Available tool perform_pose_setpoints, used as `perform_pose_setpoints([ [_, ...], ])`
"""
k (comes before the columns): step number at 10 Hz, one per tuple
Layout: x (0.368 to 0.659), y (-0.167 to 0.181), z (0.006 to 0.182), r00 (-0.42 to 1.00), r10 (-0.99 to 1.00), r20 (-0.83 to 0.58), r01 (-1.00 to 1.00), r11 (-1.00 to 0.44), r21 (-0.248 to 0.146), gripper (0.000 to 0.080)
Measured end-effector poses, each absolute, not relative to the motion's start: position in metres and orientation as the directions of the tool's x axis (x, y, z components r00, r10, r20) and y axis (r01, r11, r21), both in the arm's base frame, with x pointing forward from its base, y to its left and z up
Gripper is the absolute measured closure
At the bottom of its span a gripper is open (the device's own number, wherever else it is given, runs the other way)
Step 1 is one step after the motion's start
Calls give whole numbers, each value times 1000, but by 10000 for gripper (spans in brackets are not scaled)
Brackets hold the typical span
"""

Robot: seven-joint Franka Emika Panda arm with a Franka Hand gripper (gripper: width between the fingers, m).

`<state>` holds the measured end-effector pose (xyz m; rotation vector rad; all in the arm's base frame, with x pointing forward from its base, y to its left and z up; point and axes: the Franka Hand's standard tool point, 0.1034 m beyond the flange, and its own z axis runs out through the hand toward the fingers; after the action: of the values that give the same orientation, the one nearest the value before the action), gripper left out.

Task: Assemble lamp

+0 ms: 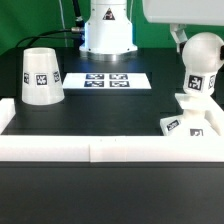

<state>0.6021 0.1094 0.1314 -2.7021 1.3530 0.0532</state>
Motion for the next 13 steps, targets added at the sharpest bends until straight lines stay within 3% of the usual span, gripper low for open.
perform_pose_setpoints([
  [2, 602, 109, 131, 665, -743, -78, -747, -658, -96, 111],
  [6, 602, 111, 130, 865, -500, -37, -501, -859, -106, 100],
  [11, 602, 111, 130, 984, -180, 1, -179, -978, -112, 100],
  [13, 606, 109, 130, 996, 83, 28, 85, -994, -69, 100],
])
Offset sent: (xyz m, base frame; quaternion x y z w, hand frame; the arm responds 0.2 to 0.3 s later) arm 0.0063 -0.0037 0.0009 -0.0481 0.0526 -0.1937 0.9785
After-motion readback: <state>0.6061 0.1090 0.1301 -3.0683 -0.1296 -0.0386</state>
